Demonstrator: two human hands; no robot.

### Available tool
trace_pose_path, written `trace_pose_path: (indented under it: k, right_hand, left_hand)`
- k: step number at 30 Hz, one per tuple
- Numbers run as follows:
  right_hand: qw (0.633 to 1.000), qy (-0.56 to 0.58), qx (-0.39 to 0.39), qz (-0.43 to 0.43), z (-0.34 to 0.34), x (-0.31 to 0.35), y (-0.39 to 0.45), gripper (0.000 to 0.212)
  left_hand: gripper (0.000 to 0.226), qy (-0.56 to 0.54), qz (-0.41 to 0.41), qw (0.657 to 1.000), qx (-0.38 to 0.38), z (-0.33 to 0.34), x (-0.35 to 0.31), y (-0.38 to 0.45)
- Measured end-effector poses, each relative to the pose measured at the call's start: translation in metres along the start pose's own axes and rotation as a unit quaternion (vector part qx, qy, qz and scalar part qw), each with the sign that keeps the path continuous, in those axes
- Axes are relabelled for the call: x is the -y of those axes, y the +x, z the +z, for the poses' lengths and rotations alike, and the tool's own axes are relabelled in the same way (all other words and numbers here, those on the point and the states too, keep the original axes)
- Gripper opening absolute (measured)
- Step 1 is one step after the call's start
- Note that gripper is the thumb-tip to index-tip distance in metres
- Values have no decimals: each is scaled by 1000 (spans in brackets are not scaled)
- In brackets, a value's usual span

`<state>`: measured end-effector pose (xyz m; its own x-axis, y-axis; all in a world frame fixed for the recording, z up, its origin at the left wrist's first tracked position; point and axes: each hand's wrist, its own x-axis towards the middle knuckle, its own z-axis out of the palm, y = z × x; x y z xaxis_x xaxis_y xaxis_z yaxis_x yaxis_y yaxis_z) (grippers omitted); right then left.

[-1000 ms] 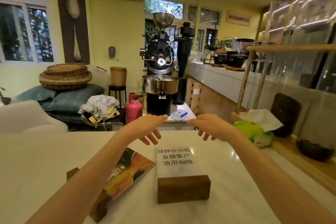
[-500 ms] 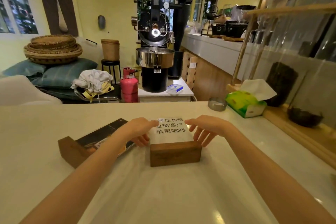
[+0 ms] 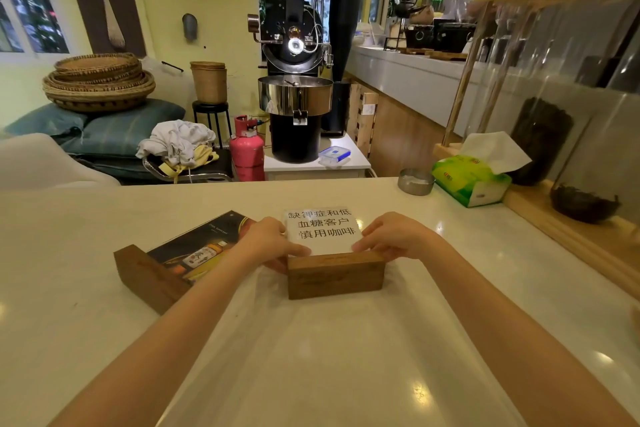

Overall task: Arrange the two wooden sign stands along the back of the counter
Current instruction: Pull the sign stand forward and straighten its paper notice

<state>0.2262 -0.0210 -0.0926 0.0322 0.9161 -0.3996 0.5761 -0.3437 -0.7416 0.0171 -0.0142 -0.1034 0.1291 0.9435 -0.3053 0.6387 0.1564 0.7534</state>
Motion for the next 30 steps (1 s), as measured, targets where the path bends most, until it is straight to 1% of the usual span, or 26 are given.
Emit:
trace_pose_path:
  k: [2, 5, 8, 10, 15, 20, 23, 27, 30]
  right_hand:
    - [1000, 7, -6, -8, 1, -2, -1, 37]
    - [999, 9, -27, -19, 2, -4, 0, 47]
    - [997, 37, -57, -24, 3, -4, -3, 46]
    - [995, 62, -69, -47, 3, -4, -7, 48]
    - [982, 94, -120, -113, 6, -8, -16, 52]
    - [964, 113, -173, -168, 11, -11, -24, 47]
    - [952, 122, -201, -196, 16, -14, -28, 44]
    - [933, 139, -245, -223, 24, -21, -36, 43]
    - [925, 154, -261, -231, 28, -24, -42, 43]
  left_hand:
    - [67, -8, -1, 1000, -4, 0, 0, -2]
    - [83, -26, 7, 999, -21, -2, 1, 0]
    - [91, -19, 43, 998, -46, -2, 2, 0]
    - [93, -23, 71, 995, -67, -2, 4, -2]
    - [95, -48, 120, 985, -118, 0, 2, -10]
    - [93, 11, 202, 959, -199, 5, -3, -21]
    - [91, 22, 246, 940, -234, 10, -2, -25]
    - [91, 11, 290, 922, -257, 20, 5, -32]
    - [88, 11, 307, 912, -273, 26, 11, -38]
